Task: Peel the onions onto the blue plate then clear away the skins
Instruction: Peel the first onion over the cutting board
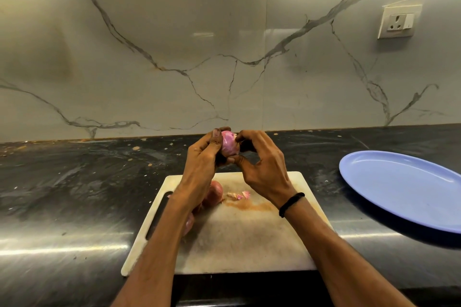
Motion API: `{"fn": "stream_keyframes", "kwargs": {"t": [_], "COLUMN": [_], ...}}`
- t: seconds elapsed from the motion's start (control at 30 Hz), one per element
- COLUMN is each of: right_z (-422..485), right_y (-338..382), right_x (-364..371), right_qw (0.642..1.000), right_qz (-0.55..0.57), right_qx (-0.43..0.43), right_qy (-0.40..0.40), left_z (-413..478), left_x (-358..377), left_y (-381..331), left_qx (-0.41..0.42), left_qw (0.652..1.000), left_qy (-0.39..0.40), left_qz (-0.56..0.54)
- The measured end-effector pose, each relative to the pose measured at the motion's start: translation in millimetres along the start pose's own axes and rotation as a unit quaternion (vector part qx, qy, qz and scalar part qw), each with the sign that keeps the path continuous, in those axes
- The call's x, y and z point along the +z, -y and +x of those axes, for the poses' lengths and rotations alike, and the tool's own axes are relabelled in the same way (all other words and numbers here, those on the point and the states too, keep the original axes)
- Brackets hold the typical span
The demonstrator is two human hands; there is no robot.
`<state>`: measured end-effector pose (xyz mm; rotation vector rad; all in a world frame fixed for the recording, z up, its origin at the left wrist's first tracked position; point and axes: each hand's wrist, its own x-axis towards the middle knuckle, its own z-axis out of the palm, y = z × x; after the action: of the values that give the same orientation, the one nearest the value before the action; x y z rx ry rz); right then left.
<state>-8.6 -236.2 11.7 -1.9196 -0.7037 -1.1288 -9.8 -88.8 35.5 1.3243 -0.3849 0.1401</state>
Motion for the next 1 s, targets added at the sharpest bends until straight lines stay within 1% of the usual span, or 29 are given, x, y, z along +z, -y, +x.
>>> {"fn": "stream_keyframes", "kwargs": {"t": [0.2, 0.3, 0.47, 0.67, 0.87, 1.0], "right_z": [0.3, -1.2, -1.2, -1.5, -3.2, -2.2], "right_y": [-4.1, -6.8, -6.5, -4.9, -3.8, -5.1], "right_x": [0.7, 1.6, 3.3, 3.8, 2.8, 1.1], "right_qw": [1.0, 1.0, 1.0, 0.998, 0.998, 0.997], "right_qz": [-0.009, -0.03, -0.029, -0.049, -0.055, -0.053], "right_qx": [0.004, -0.004, 0.005, -0.002, 0.011, 0.034], "right_qy": [0.011, 0.007, -0.007, -0.027, -0.024, -0.05], "left_z": [1.4, 1.6, 1.9, 1.3, 3.2, 4.0], "left_x": [-0.8, -0.8, -0.4, 1.6, -0.4, -1.3], "left_y": [2.9, 3.2, 2.1, -0.3, -0.4, -4.2], "left_qx": [0.006, 0.007, 0.002, -0.003, -0.019, -0.02], "left_qw": [1.0, 1.0, 1.0, 1.0, 0.997, 0.994], "left_qy": [-0.002, -0.008, -0.015, -0.019, -0.041, -0.059], "left_qz": [0.013, 0.019, 0.017, -0.019, -0.059, -0.093]}}
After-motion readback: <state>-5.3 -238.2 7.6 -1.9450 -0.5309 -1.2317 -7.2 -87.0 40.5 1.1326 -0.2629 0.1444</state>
